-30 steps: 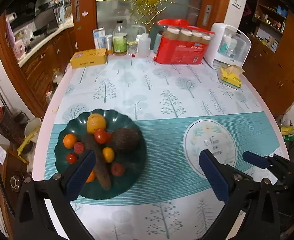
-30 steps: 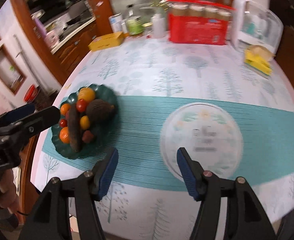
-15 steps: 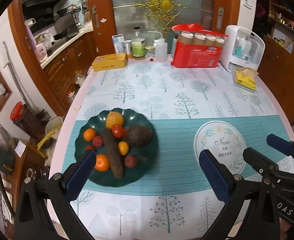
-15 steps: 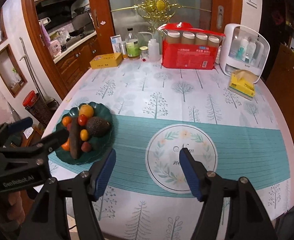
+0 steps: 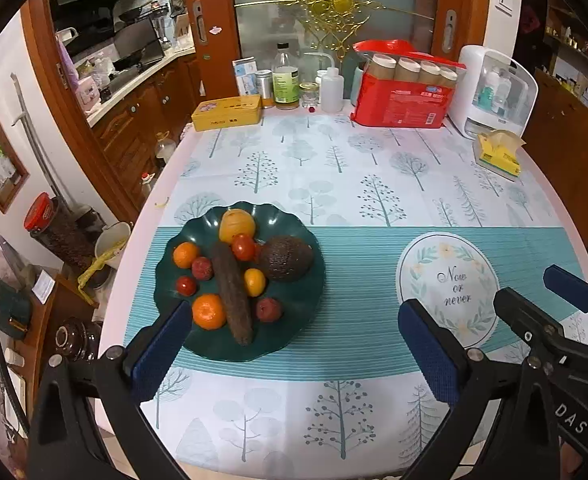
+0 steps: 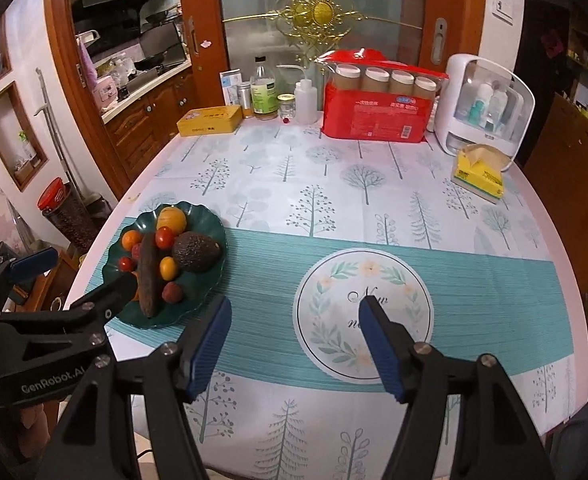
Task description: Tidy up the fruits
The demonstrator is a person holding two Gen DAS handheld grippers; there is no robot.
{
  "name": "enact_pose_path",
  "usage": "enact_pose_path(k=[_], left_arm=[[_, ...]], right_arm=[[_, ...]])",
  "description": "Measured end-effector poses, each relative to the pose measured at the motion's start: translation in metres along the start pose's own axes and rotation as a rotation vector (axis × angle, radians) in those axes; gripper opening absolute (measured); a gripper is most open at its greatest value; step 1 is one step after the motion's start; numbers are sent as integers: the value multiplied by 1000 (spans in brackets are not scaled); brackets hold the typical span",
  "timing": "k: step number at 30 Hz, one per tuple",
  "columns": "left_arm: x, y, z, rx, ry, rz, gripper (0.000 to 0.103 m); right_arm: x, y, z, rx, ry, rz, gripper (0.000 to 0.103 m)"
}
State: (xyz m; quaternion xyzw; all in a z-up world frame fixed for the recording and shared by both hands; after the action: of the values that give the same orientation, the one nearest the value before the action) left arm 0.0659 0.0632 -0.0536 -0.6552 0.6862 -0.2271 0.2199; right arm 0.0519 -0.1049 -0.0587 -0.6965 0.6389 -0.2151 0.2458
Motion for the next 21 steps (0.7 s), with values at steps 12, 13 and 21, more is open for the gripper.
enact_pose_path(k=[12,13,21], left_arm=[[12,1,-2,10,30,45,102],[12,1,-2,10,31,45,102],[12,4,-2,2,38,38,102]], right_arm=[[13,8,0,-18,37,70,67],[13,8,0,-17,39,71,67],[11,10,-5,-5,53,63,67]])
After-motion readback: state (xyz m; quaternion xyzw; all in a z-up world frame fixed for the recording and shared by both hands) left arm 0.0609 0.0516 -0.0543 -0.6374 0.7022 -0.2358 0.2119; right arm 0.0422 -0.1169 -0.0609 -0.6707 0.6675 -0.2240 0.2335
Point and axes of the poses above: each gripper's, at about its wrist camera, not at the fingertips, and z roughly the way its jaws point, x to its right, y to its underside, the point moved 7 cm from there along z, roughly the way its jaws point, and after that the axes turned 1 degree about -z, right-handed, at the moved point
